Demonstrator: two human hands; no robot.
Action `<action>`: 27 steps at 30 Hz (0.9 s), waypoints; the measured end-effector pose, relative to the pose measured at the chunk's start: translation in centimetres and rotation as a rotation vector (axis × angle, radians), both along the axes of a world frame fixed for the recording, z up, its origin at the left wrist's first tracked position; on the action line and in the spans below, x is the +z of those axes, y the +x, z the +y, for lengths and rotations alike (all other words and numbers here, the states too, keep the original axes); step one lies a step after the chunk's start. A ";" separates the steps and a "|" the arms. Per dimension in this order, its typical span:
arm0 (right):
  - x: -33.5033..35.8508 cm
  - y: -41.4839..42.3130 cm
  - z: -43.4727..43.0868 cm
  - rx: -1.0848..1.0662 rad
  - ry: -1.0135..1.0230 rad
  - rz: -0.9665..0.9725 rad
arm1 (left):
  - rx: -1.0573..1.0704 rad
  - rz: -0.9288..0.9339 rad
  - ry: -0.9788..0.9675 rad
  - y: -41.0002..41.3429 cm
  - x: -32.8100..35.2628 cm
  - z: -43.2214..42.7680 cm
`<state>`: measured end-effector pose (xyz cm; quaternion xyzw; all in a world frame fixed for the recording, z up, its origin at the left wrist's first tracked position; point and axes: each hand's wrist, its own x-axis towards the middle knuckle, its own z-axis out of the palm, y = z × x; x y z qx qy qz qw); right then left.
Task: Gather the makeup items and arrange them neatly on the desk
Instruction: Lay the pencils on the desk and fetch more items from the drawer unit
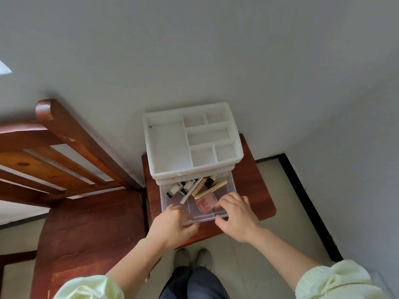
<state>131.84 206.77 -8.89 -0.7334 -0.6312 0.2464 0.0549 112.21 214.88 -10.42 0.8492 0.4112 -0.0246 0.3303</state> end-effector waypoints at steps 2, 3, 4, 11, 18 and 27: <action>-0.2 0.6 0.8 -0.033 0.003 -0.004 | 0.089 -0.035 -0.027 0.7 0.0 0.4; -0.2 0.8 1.3 -0.037 0.006 -0.014 | 0.127 -0.040 -0.030 1.1 0.0 0.6; -0.4 0.9 1.8 -0.029 0.013 -0.031 | 0.151 -0.032 -0.019 1.4 -0.1 0.8; -1.8 -0.1 5.9 0.224 -0.011 -0.176 | 0.160 0.058 0.201 2.9 -1.8 2.3; -1.9 0.0 6.9 0.356 -0.099 -0.288 | -0.097 0.227 0.270 4.8 -2.8 3.3; -1.2 1.0 6.3 0.391 -0.120 -0.237 | -0.165 0.321 0.303 7.5 -2.6 3.0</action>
